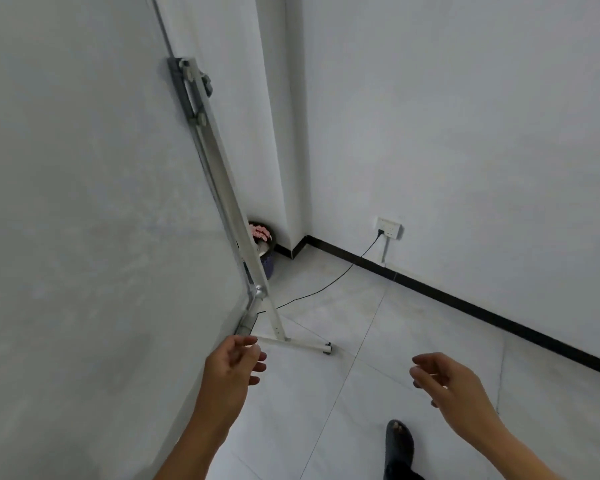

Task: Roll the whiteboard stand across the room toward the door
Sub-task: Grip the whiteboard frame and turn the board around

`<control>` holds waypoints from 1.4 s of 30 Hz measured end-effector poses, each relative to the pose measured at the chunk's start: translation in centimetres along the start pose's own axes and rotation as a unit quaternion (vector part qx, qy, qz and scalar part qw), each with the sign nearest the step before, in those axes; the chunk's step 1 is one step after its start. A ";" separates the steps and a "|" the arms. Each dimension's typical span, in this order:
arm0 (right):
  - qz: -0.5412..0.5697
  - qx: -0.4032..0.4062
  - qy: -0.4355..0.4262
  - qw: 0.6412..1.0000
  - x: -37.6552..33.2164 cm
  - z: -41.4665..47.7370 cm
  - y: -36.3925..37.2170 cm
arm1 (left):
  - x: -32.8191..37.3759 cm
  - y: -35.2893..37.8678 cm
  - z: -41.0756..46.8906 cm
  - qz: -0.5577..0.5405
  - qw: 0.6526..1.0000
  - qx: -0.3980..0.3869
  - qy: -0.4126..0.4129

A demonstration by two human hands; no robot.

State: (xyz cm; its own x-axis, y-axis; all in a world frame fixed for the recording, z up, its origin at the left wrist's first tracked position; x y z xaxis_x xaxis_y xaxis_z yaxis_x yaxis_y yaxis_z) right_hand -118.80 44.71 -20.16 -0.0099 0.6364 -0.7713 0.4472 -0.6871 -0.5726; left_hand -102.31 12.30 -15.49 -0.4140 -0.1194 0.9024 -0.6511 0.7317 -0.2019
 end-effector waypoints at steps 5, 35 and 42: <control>-0.032 -0.046 -0.050 0.997 -2.6 11.7 -4.6 | 5.8 4.0 4.7 -0.034 0.996 0.083 0.019; -0.073 -0.612 -0.517 0.594 -43.8 29.1 22.7 | 30.4 -0.5 12.6 0.111 0.731 0.662 0.123; -0.055 -0.645 -0.535 0.542 -43.7 28.8 22.9 | 32.3 1.7 12.9 0.166 0.646 0.744 0.050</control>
State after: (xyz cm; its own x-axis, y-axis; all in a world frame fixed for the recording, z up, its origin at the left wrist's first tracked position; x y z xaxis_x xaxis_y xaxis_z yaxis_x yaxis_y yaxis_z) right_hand -133.91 -8.90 -7.59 -0.3047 -0.3946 -0.8669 0.6374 0.5919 -0.4934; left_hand -125.01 1.00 8.37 -0.6936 -0.0239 0.7200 -0.4583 -0.7565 -0.4666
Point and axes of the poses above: each hand's wrist, its own z-axis towards the middle knuckle, its own y-axis out of the palm, x = y × z, the point moved 10 cm from there along z, towards the middle knuckle, and after that the axes turned 3 degrees about -y, right-handed, at the moved point
